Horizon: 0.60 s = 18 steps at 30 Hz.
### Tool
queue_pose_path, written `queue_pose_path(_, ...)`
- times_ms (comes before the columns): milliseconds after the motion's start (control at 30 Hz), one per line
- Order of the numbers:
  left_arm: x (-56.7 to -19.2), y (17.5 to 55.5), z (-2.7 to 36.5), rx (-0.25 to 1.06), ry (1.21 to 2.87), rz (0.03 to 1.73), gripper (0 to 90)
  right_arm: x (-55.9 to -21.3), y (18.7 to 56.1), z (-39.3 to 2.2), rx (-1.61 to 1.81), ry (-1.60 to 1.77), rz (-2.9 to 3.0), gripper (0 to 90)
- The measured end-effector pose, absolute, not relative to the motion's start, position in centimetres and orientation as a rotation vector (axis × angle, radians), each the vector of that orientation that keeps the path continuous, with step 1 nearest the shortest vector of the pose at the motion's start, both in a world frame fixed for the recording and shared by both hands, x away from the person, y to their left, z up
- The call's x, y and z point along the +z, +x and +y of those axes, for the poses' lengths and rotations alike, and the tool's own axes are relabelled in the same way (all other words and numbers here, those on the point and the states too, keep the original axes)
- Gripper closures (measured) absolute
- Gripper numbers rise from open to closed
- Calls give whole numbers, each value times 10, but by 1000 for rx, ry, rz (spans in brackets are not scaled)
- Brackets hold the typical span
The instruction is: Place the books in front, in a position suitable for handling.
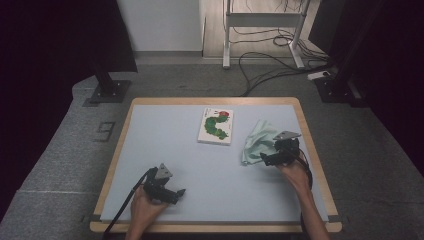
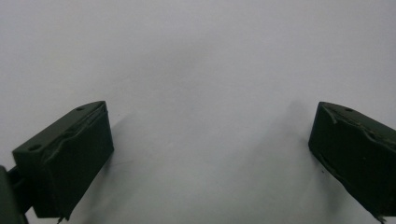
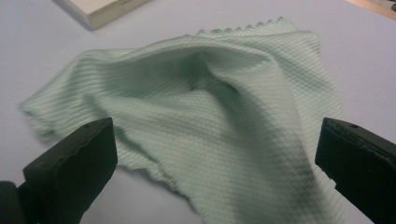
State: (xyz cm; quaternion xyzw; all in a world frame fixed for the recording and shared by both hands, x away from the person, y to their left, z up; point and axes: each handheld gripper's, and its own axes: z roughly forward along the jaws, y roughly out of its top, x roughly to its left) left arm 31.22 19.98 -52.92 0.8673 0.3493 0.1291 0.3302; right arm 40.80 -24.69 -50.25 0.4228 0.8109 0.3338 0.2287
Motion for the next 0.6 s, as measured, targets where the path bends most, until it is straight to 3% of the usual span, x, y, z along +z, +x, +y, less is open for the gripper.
queue_pose_path(333,-529,312,200,338,2268,913,0,-523,434,-252,1015,1229,2302,0)
queue_pose_path(600,-529,312,200,338,2268,913,0,-532,444,-230,1072,1216,2362,0)
